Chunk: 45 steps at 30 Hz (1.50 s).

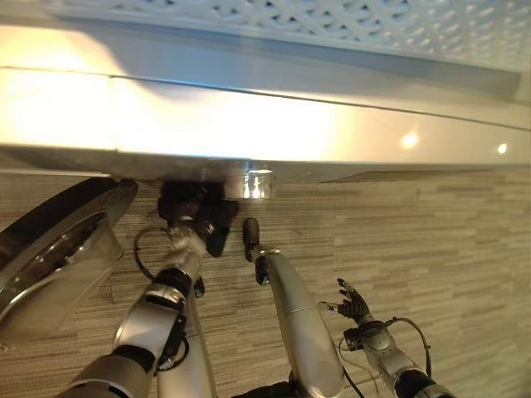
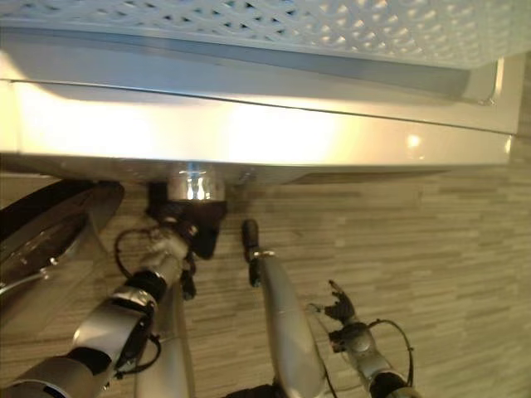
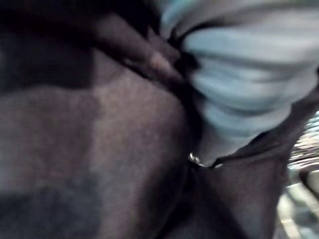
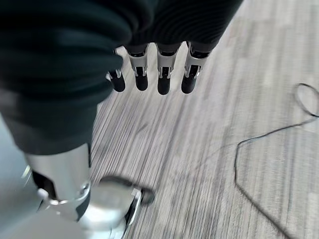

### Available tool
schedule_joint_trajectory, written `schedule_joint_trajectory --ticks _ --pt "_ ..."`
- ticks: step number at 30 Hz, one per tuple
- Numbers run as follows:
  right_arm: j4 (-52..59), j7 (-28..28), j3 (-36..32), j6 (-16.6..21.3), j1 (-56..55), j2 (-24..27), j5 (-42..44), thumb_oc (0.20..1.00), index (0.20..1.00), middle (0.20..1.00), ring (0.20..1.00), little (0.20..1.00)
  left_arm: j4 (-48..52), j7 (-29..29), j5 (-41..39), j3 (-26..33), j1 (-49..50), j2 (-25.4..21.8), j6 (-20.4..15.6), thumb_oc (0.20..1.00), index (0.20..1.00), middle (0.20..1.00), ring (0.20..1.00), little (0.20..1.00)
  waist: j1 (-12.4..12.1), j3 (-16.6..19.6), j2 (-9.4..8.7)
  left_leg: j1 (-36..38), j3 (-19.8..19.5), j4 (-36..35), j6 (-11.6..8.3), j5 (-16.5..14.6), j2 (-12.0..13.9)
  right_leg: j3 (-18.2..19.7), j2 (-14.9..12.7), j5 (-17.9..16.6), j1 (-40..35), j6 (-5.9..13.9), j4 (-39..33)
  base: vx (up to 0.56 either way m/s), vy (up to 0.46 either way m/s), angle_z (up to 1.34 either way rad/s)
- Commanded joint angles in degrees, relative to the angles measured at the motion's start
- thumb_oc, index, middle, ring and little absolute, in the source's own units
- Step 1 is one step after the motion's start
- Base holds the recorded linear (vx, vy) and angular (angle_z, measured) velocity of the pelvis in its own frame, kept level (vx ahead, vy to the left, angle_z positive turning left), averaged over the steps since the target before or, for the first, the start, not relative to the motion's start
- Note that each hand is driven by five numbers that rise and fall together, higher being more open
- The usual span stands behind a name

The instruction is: Grab the laundry basket,head to the washer,open it,put in the laundry and shut it.

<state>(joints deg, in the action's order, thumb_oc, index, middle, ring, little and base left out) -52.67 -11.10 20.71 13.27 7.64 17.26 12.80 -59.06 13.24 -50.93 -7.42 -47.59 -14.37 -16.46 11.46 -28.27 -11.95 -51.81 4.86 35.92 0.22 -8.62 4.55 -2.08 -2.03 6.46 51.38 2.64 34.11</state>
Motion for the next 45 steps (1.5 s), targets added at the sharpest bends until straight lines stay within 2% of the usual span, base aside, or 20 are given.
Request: schedule_joint_trajectory --ticks 1,4,10,14,19,24,27,29,34,38,41,45 --pt "0.1 -0.8 1.1 0.1 -5.2 2.3 3.1 1.000 1.000 1.000 1.000 1.000 3.1 1.9 -3.4 -2.0 4.0 2.8 -3.6 0.200 0.200 0.200 0.200 0.200 -1.3 5.4 1.66 0.0 -1.8 2.2 2.11 -3.5 -1.2 -2.1 1.9 -0.6 -2.1 -0.21 -0.3 0.08 -0.019 -0.03" --pt "0.0 0.9 4.0 0.2 -5.8 0.9 3.8 1.000 1.000 1.000 1.000 1.000 1.6 4.9 -9.9 3.0 -7.6 0.2 -7.0 0.200 0.200 0.200 0.200 0.200 0.4 7.3 1.51 -1.9 -2.5 3.4 2.27 -5.2 -0.8 -1.9 2.4 0.1 -0.5 -0.20 0.2 0.09 -0.006 0.01" --pt "-0.1 1.9 4.9 0.3 -4.7 1.2 5.6 1.000 1.000 1.000 1.000 1.000 -0.8 4.5 -17.4 5.1 -20.0 -7.4 -8.7 0.200 0.200 0.200 0.200 0.200 2.3 9.3 1.22 -3.6 -2.9 4.9 2.30 -6.8 0.1 -1.4 3.6 0.5 0.7 -0.07 0.6 0.07 -0.020 -0.10" --pt "-1.7 0.8 3.2 0.0 -3.6 1.9 7.7 1.000 1.000 1.000 1.000 1.000 0.9 4.2 -19.6 1.1 -29.1 -10.4 -9.7 0.200 0.200 0.200 0.200 0.200 3.1 9.6 2.50 -4.4 -2.7 6.1 2.78 -7.5 0.0 -1.0 3.7 0.8 1.3 -0.07 1.6 0.05 0.009 -0.07" --pt "2.4 1.9 4.5 -0.3 -3.0 3.4 6.6 1.000 1.000 1.000 1.000 1.000 7.8 3.1 -21.8 -4.3 -35.3 -8.0 -12.0 0.200 0.200 0.200 0.200 0.200 2.8 9.1 4.33 -5.5 -3.2 6.0 2.94 -7.3 -0.6 -1.4 3.4 0.8 2.1 -0.01 1.3 0.04 -0.017 -0.01" --pt "3.3 1.2 3.8 0.3 -2.7 3.2 8.1 1.000 1.000 1.000 1.000 1.000 9.5 2.2 -23.5 -4.3 -34.6 -5.6 -12.9 0.200 0.200 0.200 0.200 0.200 2.8 8.8 5.20 -7.0 -3.5 6.2 2.61 -7.3 -0.7 -1.5 3.6 1.0 3.6 -0.31 1.6 0.01 -0.012 0.06" --pt "5.9 -0.4 2.4 1.3 -2.4 3.2 8.8 1.000 1.000 1.000 1.000 1.000 12.8 -2.3 -26.9 -2.8 -29.6 -2.6 -12.3 0.200 0.200 0.200 0.200 0.200 2.6 7.7 5.79 -10.3 -3.6 9.9 2.29 -8.1 -0.1 -1.7 3.8 1.8 6.8 -0.77 4.7 0.00 0.000 0.00" --pt "7.2 -1.2 2.1 1.7 -2.7 2.9 9.2 1.000 1.000 1.000 1.000 1.000 11.5 -4.2 -29.7 -0.6 -25.6 0.1 -11.6 0.200 0.200 0.200 0.200 0.200 2.4 7.1 5.91 -13.1 -4.1 12.9 2.28 -9.1 0.2 -2.2 3.7 2.4 9.2 -0.97 6.8 0.01 -0.037 -0.07" --pt "6.1 -1.4 3.6 2.4 -2.8 2.2 9.6 1.000 1.000 1.000 1.000 1.000 1.9 -4.9 -32.5 4.7 -23.5 -0.9 -9.7 0.200 0.200 0.200 0.200 0.200 2.4 7.1 5.63 -16.3 -4.6 15.3 2.49 -10.0 0.8 -3.0 4.4 2.0 11.9 -1.21 7.7 0.01 -0.003 -0.06" --pt "3.4 -0.8 4.4 2.2 -3.3 2.4 9.6 1.000 1.000 1.000 1.000 1.000 1.3 -6.3 -34.2 5.1 -25.9 -4.7 -10.0 0.200 0.200 0.200 0.200 0.200 2.8 9.1 5.35 -19.4 -5.1 17.9 2.98 -11.3 1.6 -3.5 5.5 1.5 13.7 -1.01 7.4 0.01 0.008 -0.19" --pt "3.0 0.2 3.7 2.0 -3.8 3.1 11.0 1.000 1.000 1.000 1.000 1.000 6.1 -7.4 -37.3 2.4 -30.4 -6.7 -12.4 0.200 0.200 0.200 0.200 0.200 2.8 10.1 5.27 -21.5 -5.5 20.8 3.73 -12.8 2.5 -3.9 6.0 1.3 15.3 -0.52 8.9 0.02 0.022 -0.23" --pt "7.7 1.5 2.2 1.4 -5.9 5.7 10.1 1.000 1.000 1.000 1.000 1.000 20.9 -9.4 -38.1 -2.0 -31.5 -5.5 -16.7 0.200 0.200 0.200 0.200 0.200 2.3 9.7 5.53 -23.5 -5.9 23.6 4.38 -13.9 2.6 -4.8 5.6 1.9 16.6 -0.30 11.1 0.01 0.020 -0.11"
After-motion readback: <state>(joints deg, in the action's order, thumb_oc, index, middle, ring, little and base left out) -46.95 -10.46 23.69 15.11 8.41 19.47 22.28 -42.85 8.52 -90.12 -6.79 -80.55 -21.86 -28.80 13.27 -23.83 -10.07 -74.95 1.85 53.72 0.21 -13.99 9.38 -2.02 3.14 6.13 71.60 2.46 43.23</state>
